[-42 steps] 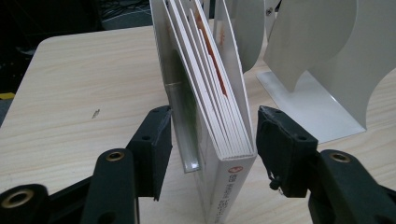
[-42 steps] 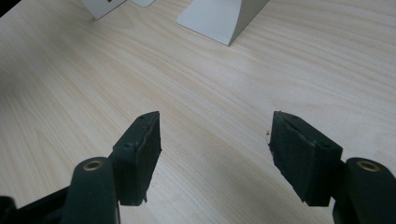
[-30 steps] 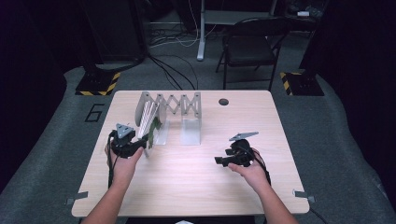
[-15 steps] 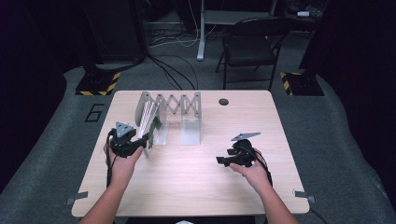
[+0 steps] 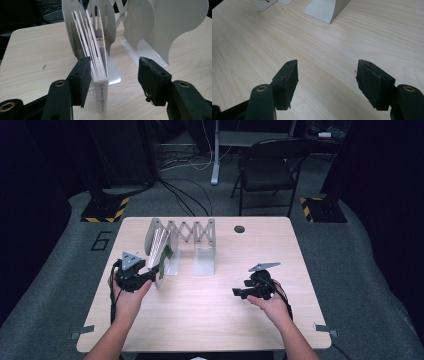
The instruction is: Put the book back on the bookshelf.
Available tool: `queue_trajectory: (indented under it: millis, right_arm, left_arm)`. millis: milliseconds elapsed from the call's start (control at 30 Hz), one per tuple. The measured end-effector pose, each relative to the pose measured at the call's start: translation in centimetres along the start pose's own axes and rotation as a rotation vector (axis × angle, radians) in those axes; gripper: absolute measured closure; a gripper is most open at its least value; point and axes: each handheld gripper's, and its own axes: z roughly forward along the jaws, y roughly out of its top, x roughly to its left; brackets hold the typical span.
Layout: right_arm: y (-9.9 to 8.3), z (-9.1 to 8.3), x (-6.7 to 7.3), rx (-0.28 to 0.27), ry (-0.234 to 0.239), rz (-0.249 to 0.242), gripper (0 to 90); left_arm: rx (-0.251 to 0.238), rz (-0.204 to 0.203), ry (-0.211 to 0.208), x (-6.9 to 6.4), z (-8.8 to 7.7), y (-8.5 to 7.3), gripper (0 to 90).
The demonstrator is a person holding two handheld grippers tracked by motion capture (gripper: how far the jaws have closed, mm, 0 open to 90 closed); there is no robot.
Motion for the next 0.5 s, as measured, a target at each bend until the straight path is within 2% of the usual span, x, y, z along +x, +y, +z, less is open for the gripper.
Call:
queue_trajectory:
  millis: [33,133,300,333,500]
  right_arm:
    - [0.0,-0.1,0.0,-0.004,-0.003,0.014,33.6]
    - [0.0,-0.2,0.0,-0.010,-0.007,0.014,33.6]
    - [0.0,-0.2,0.1,-0.008,-0.010,0.011,33.6]
    - [0.0,-0.1,-0.1,-0.016,-0.011,-0.007,33.6]
    - [0.0,-0.2,-0.1,-0.016,-0.011,-0.003,33.6]
  left_arm:
    - [0.002,0.004,-0.002,-0.1,0.0,0.0,43.9]
    - [0.005,0.009,-0.015,-0.5,0.0,0.0,43.9]
    - [0.015,0.039,-0.054,-1.7,-0.3,-0.3,43.9]
    - [0.019,0.042,-0.061,-1.8,-0.3,-0.3,43.9]
    - [0.033,0.064,-0.094,-2.9,-0.2,-0.6,43.9]
